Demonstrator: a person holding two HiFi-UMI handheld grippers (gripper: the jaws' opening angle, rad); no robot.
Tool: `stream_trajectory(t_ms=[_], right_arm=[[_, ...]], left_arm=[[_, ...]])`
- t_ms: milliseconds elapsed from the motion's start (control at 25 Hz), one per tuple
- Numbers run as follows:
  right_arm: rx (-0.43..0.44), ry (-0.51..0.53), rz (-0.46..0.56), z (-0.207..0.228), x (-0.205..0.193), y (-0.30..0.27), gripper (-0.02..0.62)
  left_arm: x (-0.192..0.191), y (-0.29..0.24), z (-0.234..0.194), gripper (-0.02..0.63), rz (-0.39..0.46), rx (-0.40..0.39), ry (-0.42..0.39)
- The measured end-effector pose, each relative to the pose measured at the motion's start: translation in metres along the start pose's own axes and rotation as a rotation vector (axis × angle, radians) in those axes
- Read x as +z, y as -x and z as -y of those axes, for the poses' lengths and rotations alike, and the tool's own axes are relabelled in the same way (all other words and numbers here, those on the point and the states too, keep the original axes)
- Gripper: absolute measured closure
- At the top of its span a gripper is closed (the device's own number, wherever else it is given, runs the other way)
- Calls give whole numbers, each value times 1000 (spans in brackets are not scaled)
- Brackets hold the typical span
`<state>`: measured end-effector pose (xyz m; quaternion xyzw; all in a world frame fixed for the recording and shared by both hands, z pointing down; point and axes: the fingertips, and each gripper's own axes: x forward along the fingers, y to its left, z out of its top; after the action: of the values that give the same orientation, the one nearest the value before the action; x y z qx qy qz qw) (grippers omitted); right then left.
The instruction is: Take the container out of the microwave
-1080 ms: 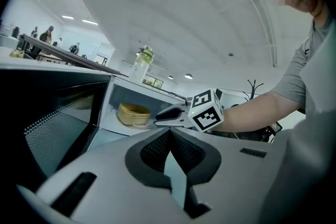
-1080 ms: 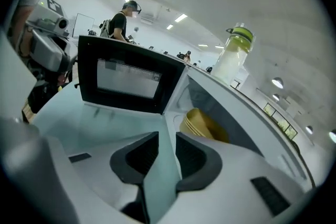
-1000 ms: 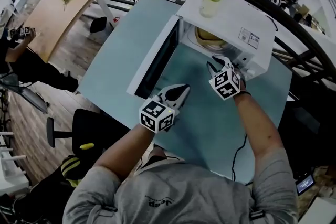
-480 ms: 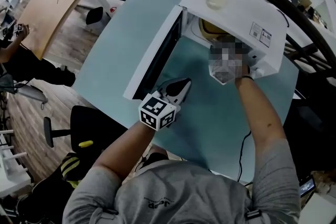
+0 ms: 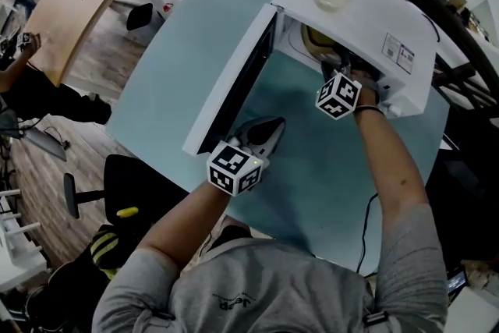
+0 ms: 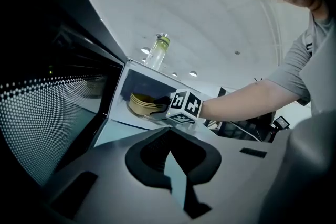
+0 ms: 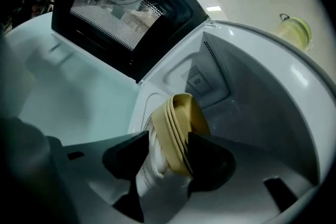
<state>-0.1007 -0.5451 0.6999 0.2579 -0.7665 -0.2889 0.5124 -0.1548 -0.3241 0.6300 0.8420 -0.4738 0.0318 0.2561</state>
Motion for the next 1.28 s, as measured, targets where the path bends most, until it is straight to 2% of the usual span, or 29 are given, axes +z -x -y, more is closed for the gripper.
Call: stream_trajectory(t_ms=[400, 720, 840, 920, 1160, 1280], right_arm=[[2, 26, -5, 11, 4, -11, 370], [78, 40, -50, 3, -1, -24, 375], [99, 26, -61, 3, -2, -25, 407], [97, 22, -64, 7, -1, -23, 467], [132, 55, -62, 1, 0, -15, 543], [171, 51, -62, -6, -1, -9, 551]], left_arm=[[-7, -6, 2, 599, -13, -10, 3], [-10, -9, 3, 598, -19, -13, -5], [-8, -8, 2, 598, -16, -9, -2], [-7, -7, 1, 598, -13, -8, -1], [-5, -5, 3, 598, -9, -6, 0], [-3, -4, 5, 598, -6, -9, -1]])
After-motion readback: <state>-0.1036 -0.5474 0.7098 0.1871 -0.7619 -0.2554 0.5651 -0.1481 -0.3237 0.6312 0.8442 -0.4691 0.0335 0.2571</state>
